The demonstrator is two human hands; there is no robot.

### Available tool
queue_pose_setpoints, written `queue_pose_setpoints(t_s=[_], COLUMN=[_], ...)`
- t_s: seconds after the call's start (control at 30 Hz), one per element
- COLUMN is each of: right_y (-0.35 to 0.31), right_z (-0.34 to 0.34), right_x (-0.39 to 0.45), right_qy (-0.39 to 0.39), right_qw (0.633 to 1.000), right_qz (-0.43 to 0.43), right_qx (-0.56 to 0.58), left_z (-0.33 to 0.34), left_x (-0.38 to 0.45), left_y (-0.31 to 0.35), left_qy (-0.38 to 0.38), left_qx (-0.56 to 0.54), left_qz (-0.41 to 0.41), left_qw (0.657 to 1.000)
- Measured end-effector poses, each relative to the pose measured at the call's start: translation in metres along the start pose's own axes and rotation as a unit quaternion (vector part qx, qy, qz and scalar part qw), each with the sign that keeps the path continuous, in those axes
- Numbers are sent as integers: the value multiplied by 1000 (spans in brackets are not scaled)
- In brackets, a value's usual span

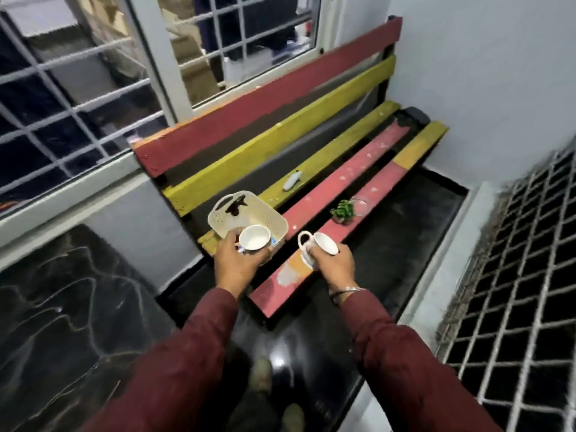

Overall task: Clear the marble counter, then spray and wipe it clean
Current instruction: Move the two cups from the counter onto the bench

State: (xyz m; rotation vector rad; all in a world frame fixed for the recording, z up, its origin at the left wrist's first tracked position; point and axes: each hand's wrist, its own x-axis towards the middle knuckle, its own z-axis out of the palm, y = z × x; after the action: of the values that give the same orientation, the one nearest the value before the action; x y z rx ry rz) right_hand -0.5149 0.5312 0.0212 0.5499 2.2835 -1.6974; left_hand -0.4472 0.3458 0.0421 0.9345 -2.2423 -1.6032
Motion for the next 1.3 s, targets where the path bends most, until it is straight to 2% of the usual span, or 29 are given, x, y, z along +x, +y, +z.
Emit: queue_pose_setpoints(t_s=[0.1, 0.27, 0.4, 0.5, 0.67, 0.8, 0.93, 1.03, 1.17, 1.3], right_y=[1, 6, 8, 14, 42, 82, 111, 127, 138, 145], right_z=[-26, -56, -71, -72, -47, -25, -4, 12, 27, 37], right_x=[33, 98, 144, 186, 267, 327, 367, 384, 396, 407], right_qy=[44, 82, 83, 50, -11, -86, -111, -133, -122, -148], right_qw=[998, 992, 986, 981, 968, 937, 924, 907, 914, 907], right_qz=[26, 18, 23, 21, -40, -84, -99, -113, -121, -130], right_qx=[-34, -99, -140, -184, -248, -329, -352, -383, -366, -372], left_z=[46, 128, 175, 207, 253, 298, 335, 355, 372, 378], left_x=[19, 57, 74, 86, 112, 136, 151, 160, 168, 178], left_y=[6, 9, 12, -2, -39, -83, -112, -127, -138, -148], left_qy=[-43, -94, -113, -115, -114, -118, -139, -127, -112, -109], left_qx=[40, 81, 144, 183, 269, 294, 309, 345, 388, 390], left_qz=[16, 19, 3, -12, -50, -79, -83, -102, -110, -124], left_qw=[998, 992, 983, 976, 955, 945, 937, 924, 908, 906])
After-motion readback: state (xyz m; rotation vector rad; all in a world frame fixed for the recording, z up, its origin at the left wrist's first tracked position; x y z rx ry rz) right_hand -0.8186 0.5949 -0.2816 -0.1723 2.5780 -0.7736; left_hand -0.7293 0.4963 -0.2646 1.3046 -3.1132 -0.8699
